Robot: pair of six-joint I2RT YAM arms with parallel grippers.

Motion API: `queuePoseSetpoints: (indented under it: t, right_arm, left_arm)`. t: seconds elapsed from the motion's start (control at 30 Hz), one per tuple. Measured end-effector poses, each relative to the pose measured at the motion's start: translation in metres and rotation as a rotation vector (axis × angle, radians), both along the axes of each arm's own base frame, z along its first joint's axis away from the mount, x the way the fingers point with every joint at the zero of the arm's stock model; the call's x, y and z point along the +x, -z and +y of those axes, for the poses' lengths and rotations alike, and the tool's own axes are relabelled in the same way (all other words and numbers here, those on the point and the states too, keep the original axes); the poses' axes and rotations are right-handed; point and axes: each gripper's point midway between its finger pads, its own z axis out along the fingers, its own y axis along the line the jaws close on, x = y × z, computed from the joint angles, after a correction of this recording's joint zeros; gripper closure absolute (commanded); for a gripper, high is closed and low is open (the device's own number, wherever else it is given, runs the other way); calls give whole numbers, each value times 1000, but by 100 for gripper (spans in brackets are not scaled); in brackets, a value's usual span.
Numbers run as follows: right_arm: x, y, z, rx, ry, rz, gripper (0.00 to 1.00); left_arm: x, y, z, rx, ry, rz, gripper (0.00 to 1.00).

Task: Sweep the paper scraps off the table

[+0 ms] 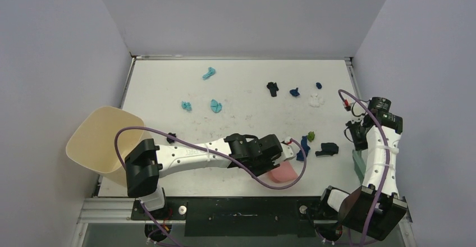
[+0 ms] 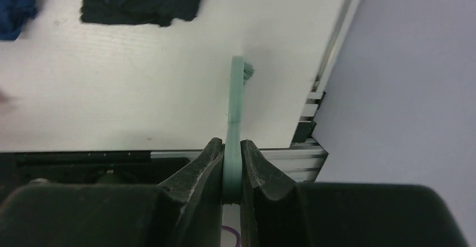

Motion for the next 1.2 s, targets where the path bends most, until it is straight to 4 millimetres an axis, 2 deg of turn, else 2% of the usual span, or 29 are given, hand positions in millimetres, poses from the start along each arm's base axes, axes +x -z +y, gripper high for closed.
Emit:
queuePoseSetpoints:
  t: [0.17, 0.33, 0.53, 0.63, 0.67, 0.8, 0.9, 1.0, 1.07, 1.2]
  right_arm:
    - [-12, 8, 27, 132, -81, 49, 95]
    - [-4, 5, 61, 303, -182, 41, 95]
    - [15, -24, 123, 480, -466, -58, 95]
    - [17, -40, 142, 525, -545, -86, 95]
    - [18, -46, 143, 525, -549, -98, 95]
    - [44, -83, 130, 436, -519, -205, 95]
    - [66, -91, 101, 297, -413, -273, 95]
    - [83, -85, 66, 150, -286, -314, 95]
    - [88, -73, 49, 75, -223, -317, 95]
    - [91, -44, 29, -9, -131, -295, 95]
  left_arm:
    - [-4, 6, 5, 19, 7, 14, 100]
    - [-8, 9, 6, 27, 15, 38, 100]
    - [-8, 15, 0, 24, 15, 41, 100]
    - [-7, 22, -4, 27, 9, 44, 100]
    - [-7, 24, -5, 28, 6, 46, 100]
    - [-6, 28, -7, 27, -4, 50, 100]
    - [-5, 27, -8, 23, -9, 48, 100]
    - [-4, 27, -8, 23, -12, 41, 100]
    - [-2, 26, -8, 26, -16, 32, 100]
    - [1, 26, -6, 31, -24, 17, 100]
